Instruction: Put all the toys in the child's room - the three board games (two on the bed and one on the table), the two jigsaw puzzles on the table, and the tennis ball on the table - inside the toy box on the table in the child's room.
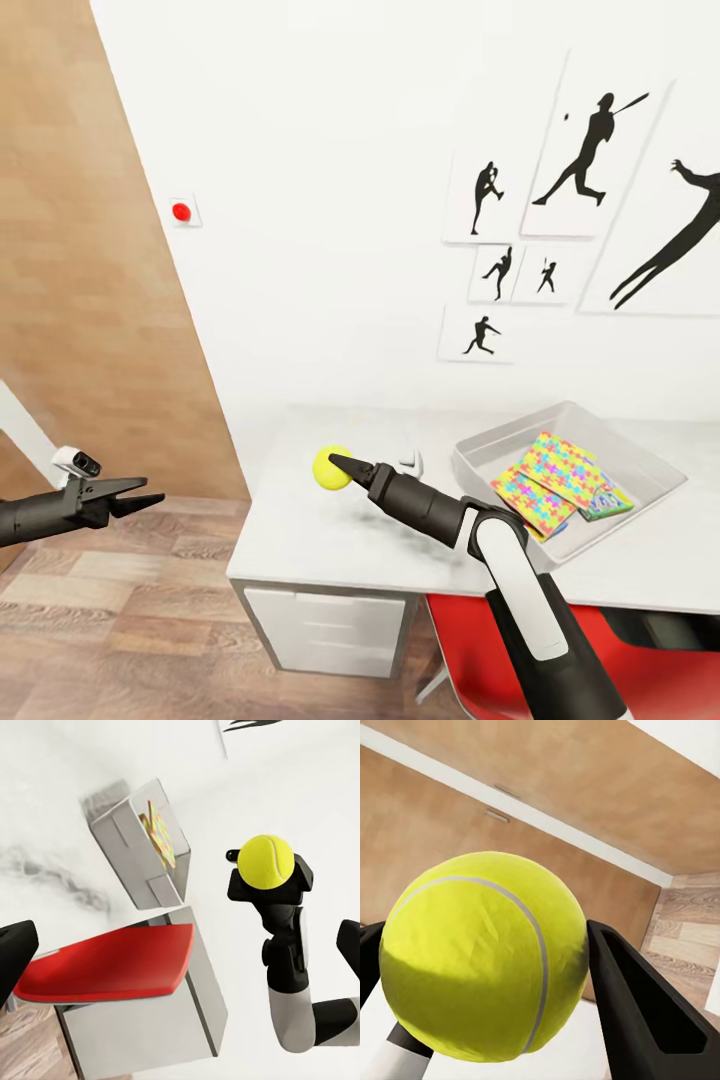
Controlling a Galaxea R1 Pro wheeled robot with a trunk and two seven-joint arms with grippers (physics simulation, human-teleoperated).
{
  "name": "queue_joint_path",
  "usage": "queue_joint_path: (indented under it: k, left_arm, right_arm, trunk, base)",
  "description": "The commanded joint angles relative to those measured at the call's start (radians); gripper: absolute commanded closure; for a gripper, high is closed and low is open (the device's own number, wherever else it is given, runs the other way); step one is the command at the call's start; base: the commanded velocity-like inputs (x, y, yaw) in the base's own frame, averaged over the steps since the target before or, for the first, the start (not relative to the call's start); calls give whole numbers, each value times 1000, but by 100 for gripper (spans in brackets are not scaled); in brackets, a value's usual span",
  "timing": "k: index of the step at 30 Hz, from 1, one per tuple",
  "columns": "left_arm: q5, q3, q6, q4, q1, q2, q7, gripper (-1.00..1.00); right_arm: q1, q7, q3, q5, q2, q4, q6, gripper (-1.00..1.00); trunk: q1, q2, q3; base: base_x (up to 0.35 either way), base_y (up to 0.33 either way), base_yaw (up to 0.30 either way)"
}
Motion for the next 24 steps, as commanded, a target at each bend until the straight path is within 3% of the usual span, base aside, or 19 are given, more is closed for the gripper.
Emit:
queue_joint_path:
  k: [1, 24]
  left_arm:
    - [0, -1, 11, 0, -1, 0, -3, -100]
    - [-1, -2, 9, 0, -1, -1, -3, -100]
  right_arm:
    - [0, 4, -1, 3, 1, 0, 4, 100]
    - [0, 4, 0, 3, 1, 0, 3, 100]
  trunk:
    - [1, -2, 0]
    - [1, -2, 36]
  base:
    - [0, 0, 0]
    - [0, 0, 0]
